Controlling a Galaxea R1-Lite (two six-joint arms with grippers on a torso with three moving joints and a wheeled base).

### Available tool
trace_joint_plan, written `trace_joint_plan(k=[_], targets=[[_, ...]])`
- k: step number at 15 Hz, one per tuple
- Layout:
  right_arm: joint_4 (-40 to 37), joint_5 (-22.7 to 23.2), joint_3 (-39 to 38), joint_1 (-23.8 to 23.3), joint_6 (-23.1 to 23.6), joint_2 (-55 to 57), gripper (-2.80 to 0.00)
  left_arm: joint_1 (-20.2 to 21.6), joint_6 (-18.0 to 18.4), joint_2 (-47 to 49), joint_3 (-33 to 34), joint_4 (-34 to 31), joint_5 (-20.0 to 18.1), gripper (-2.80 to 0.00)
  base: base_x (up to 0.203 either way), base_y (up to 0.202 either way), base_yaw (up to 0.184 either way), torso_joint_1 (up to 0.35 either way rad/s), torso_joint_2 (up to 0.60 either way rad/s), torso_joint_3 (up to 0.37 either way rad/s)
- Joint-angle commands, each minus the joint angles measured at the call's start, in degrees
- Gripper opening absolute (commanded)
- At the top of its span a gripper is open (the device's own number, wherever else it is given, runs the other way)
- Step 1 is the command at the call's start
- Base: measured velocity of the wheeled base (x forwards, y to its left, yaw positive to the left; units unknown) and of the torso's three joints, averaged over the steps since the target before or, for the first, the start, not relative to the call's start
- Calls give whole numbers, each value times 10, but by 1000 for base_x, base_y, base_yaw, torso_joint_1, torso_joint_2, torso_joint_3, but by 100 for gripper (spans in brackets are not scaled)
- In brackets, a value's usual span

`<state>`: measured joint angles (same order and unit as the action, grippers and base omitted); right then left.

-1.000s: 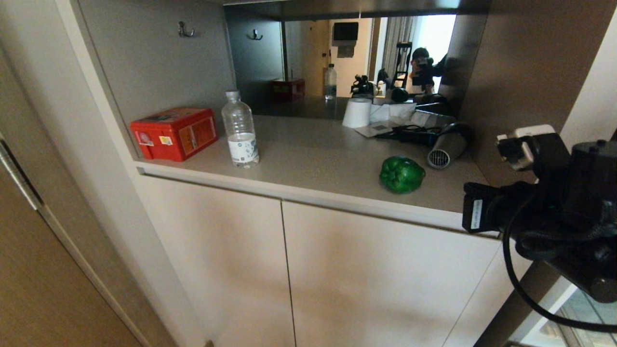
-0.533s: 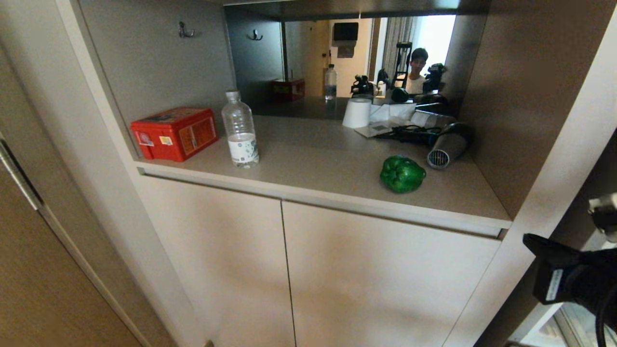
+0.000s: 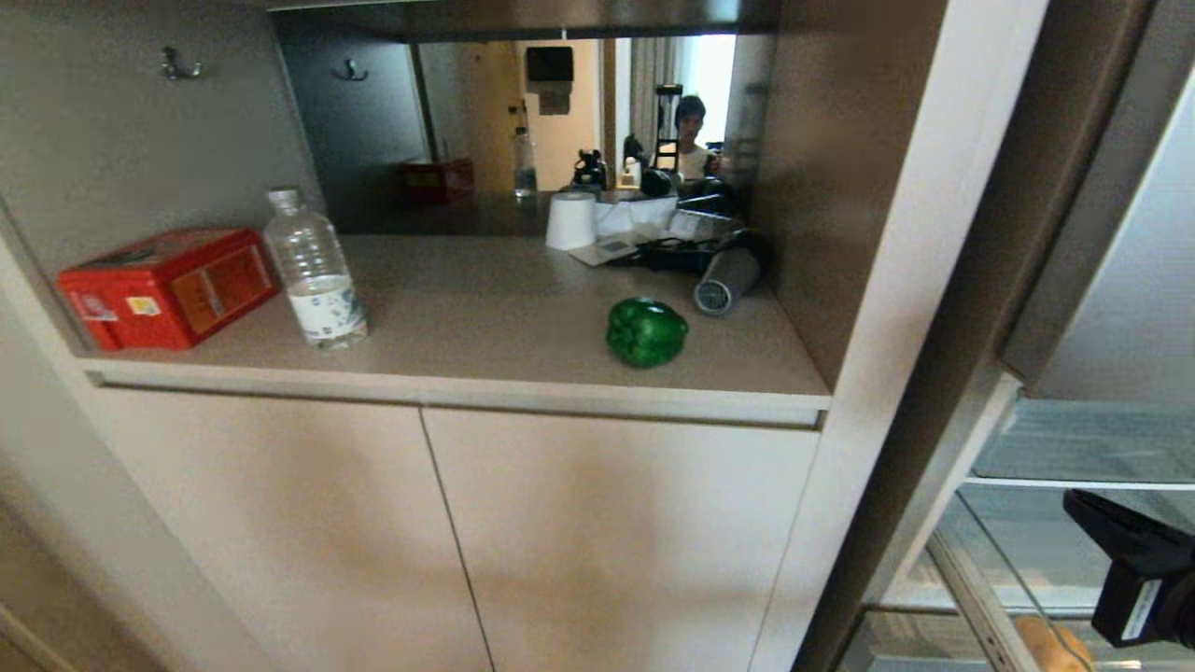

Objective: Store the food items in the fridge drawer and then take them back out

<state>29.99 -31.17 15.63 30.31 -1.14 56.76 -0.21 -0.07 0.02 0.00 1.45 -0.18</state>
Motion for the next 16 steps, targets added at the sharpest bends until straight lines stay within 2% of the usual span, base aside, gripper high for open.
trace_joint_plan(k=[1, 4, 6, 7, 9, 12, 14, 16], targets=[[-12, -2, -5, 0, 0, -32, -280, 0, 0, -1, 6, 0, 0, -280, 2, 6, -173, 5, 4, 4], [-72, -1, -7, 1, 1, -78, -280, 0, 0, -1, 6, 0, 0, -280, 2, 9, -174, 4, 1, 3], [-78, 3, -3, 1, 2, -82, -280, 0, 0, -1, 6, 0, 0, -280, -3, 10, -173, -1, 4, 3], [-78, 13, 0, 1, 2, -83, -280, 0, 0, -1, 6, 0, 0, -280, -3, 8, -178, 2, -2, 2], [-79, 61, 16, 0, 5, -72, -280, 0, 0, -1, 6, 0, 0, -280, 1, 9, -153, 1, 1, 2], [-108, 88, 61, -1, 1, 6, -280, 0, 0, -1, 5, 0, 0, -280, -1, 3, -34, 0, 1, 0], [-139, 98, 103, -3, -24, 83, -280, 0, 0, -1, 6, 0, 0, -280, 0, 0, 0, 0, 0, 0], [-170, 119, 151, -25, -43, 171, -280, 0, 0, -1, 6, 0, 0, -280, 0, 0, 0, 0, 0, 0]])
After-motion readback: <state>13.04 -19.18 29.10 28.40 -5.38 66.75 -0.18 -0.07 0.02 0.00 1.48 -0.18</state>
